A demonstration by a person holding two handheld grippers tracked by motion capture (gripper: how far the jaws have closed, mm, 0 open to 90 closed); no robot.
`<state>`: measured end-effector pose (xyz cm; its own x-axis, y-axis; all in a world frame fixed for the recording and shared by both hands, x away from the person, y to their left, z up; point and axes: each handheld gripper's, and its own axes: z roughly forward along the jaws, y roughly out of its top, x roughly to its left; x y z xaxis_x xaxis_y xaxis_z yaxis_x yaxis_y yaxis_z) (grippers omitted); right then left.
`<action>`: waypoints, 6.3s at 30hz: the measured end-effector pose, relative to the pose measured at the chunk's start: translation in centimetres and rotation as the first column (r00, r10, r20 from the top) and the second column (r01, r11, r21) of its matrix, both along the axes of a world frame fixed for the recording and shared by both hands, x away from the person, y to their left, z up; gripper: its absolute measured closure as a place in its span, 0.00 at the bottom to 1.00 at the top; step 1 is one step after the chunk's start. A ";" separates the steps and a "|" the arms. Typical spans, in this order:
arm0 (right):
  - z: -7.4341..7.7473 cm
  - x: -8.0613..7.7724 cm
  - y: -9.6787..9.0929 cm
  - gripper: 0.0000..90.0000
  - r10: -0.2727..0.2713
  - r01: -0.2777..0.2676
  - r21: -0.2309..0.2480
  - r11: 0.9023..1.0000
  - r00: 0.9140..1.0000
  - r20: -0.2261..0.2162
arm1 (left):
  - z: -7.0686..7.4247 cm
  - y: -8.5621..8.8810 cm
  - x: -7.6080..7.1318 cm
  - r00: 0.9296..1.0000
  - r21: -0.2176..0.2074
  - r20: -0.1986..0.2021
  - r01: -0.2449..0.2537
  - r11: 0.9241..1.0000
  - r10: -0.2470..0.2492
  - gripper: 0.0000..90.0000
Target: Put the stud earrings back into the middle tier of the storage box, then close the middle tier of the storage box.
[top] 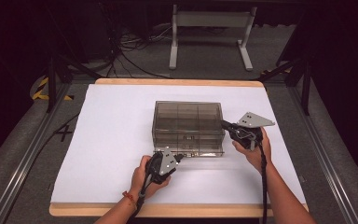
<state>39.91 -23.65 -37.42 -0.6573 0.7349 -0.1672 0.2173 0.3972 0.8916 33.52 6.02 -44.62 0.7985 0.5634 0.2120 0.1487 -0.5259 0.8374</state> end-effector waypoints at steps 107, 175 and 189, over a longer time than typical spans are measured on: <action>0.0 -0.3 0.3 1.00 -0.012 0.013 -0.028 1.000 1.000 0.022 | -0.9 -1.4 4.1 0.997 0.025 0.031 -0.077 0.997 0.076 1.00; -0.8 -6.5 -0.6 0.87 0.053 -0.015 -0.321 0.947 0.993 0.109 | 2.9 13.6 -0.1 0.983 0.013 0.084 -0.165 0.986 0.163 0.85; -2.5 -7.6 -3.2 0.72 -0.006 0.024 -0.261 0.965 0.998 0.070 | 1.3 16.9 0.1 0.981 0.044 0.019 -0.193 0.980 0.192 0.68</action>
